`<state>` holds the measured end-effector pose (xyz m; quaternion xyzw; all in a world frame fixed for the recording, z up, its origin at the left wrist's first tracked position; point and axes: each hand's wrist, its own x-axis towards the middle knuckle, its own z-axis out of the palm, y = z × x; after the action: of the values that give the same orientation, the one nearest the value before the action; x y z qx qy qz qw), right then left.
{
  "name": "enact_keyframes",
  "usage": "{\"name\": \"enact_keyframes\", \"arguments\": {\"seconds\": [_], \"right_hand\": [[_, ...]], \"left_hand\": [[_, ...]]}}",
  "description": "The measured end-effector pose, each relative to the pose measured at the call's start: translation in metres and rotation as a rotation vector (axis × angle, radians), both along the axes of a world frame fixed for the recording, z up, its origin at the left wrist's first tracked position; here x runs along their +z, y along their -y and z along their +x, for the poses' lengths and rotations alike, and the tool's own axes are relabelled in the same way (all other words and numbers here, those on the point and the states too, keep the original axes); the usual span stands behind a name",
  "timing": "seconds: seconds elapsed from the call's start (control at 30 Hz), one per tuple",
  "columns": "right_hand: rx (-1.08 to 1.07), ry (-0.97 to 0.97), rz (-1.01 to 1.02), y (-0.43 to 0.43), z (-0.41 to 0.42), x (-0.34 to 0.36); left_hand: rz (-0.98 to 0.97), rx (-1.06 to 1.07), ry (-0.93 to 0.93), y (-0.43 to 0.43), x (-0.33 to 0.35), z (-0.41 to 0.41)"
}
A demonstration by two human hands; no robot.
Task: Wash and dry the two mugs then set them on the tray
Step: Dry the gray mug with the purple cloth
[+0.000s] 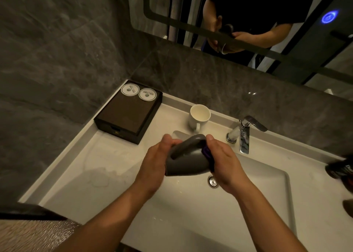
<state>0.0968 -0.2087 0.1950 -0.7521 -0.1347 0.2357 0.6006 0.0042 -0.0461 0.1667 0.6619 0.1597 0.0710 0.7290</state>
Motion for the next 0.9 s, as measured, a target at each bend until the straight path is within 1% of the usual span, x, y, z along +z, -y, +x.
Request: {"name": "enact_keyframes", "arguments": {"seconds": [0.03,0.07,0.13,0.17,0.23,0.3,0.37,0.43,0.47,0.57,0.67,0.73,0.8,0.83,0.9], "right_hand": [[0.048,0.059,-0.046,0.004,0.004,0.0],[0.108,0.102,-0.091,0.008,0.007,-0.001],[0.255,0.146,-0.158,0.012,0.014,-0.002],[0.33,0.148,-0.175,0.012,0.016,-0.003],[0.427,0.132,-0.198,0.009,0.018,-0.005],[0.448,0.146,-0.201,0.006,0.017,-0.007],[0.452,0.206,-0.231,0.003,0.015,-0.01],[0.394,0.261,-0.273,-0.001,0.012,-0.014],[0.327,0.296,-0.291,-0.003,0.01,-0.016],[0.001,0.417,-0.348,-0.007,0.002,-0.022],[-0.293,0.507,-0.25,-0.012,-0.015,-0.023],[-0.41,0.648,-0.175,-0.012,-0.029,-0.026],[-0.434,0.726,-0.094,-0.01,-0.042,-0.029],[-0.379,0.735,-0.064,-0.009,-0.049,-0.031],[-0.167,0.775,-0.082,-0.007,-0.064,-0.038]], "left_hand": [[-0.101,-0.09,-0.083,-0.006,0.004,0.001],[-0.157,-0.192,-0.144,-0.011,0.007,0.001],[-0.185,-0.368,-0.239,-0.015,0.011,-0.001],[-0.203,-0.424,-0.275,-0.013,0.01,-0.003],[-0.29,-0.452,-0.313,-0.005,0.007,-0.008],[-0.384,-0.408,-0.341,0.003,0.001,-0.012],[-0.434,-0.344,-0.367,0.011,0.0,-0.012],[-0.429,-0.264,-0.374,0.018,-0.003,-0.01],[-0.433,-0.223,-0.38,0.021,-0.004,-0.009],[-0.514,-0.112,-0.427,0.029,-0.008,-0.007],[-0.593,-0.034,-0.431,0.033,-0.011,-0.007],[-0.637,0.011,-0.413,0.036,-0.013,-0.007],[-0.676,0.057,-0.392,0.038,-0.015,-0.006],[-0.696,0.081,-0.377,0.038,-0.016,-0.005],[-0.745,0.126,-0.338,0.035,-0.014,-0.003]]}}
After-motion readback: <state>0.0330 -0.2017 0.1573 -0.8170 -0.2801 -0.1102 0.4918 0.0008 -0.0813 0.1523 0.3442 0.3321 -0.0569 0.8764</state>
